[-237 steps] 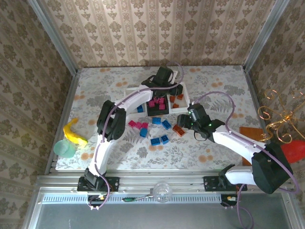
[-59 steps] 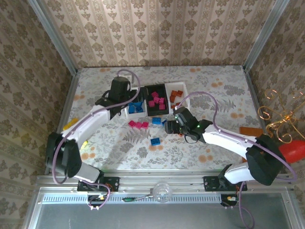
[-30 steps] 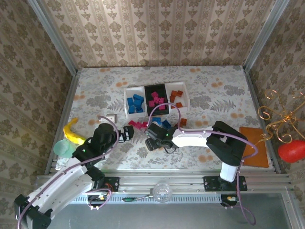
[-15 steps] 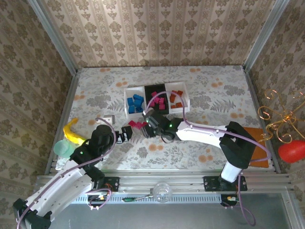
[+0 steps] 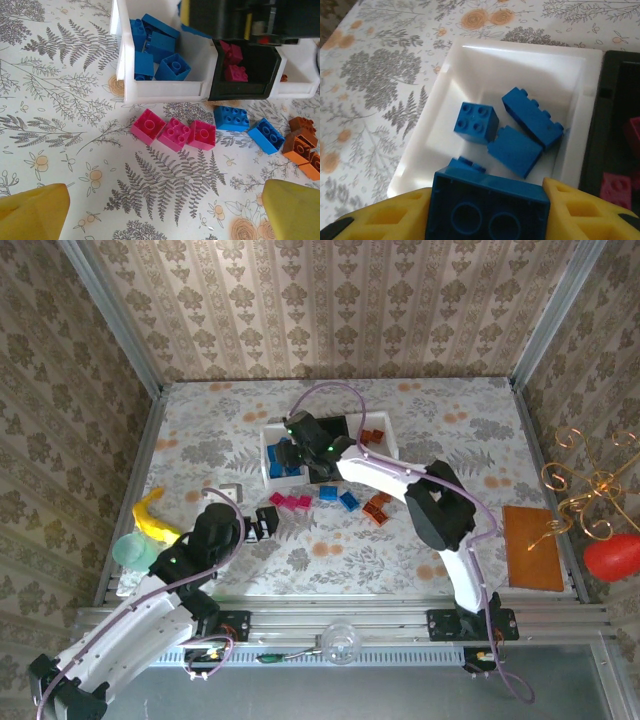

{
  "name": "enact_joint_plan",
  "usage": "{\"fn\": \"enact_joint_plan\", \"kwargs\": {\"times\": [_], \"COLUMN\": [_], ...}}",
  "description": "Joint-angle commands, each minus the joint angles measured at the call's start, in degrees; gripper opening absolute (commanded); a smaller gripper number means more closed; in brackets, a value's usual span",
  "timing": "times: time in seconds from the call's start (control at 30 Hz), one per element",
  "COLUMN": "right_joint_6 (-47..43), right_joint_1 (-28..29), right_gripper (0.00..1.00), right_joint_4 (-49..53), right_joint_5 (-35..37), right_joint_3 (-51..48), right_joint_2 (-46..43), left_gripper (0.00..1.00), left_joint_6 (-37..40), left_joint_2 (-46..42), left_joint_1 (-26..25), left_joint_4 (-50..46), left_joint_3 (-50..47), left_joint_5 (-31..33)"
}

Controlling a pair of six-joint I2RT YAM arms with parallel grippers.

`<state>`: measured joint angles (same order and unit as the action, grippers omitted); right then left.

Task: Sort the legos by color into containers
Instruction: Place the lego in the container, then pick up the lego from the center of the table.

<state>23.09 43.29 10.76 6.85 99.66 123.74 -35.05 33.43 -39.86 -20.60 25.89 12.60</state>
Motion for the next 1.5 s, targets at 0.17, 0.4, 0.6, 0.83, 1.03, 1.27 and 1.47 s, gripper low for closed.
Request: {"fn": "enact_joint_plan", "kwargs": {"times": [0.17,0.4,0.6,0.83,1.03,1.27,1.47], "right_joint_6": [1.74,1.6,3.35,4.88,6.77,5.11,3.82], "right_joint_1": [-0.63,-0.57,-0.28,-1.1,-4.94,-6.08,-7.34], "right_gripper": [0.79,0.81,0.81,0.82,0.83,0.8,0.73], "right_joint_4": [4.35,0.02,-2.81,3.2,8.57,8.94,7.26], "right_joint_5": [-0.78,-1.75,-0.31,4.7,4.85,4.28,3.92], "right_joint_3": [9.62,-4.28,-24.42,-41.85,-50.59,-52.49,-51.26], "right_joint_2": [2.58,-10.06,-24.56,-36.09,-37.81,-35.4,-31.42], "left_gripper": [1.0,1.0,1.0,1.0,1.0,1.0,1.0], "left_joint_6": [-1.22,-0.59,-0.37,-0.02,0.07,-0.02,-0.11], "left_joint_2": [0.36,2.19,4.63,8.02,9.63,9.99,9.73], "left_joint_1": [-0.53,-0.5,-0.53,-0.44,-0.04,0.83,1.16], "left_joint_4": [0.88,2.71,4.76,7.48,8.58,8.82,8.42], "left_joint_3": [-1.27,-0.97,-1.24,-1.54,-1.54,-1.72,-1.81], "left_joint_5": [-1.7,-2.92,-3.9,-4.82,-5.13,-5.89,-6.27]}}
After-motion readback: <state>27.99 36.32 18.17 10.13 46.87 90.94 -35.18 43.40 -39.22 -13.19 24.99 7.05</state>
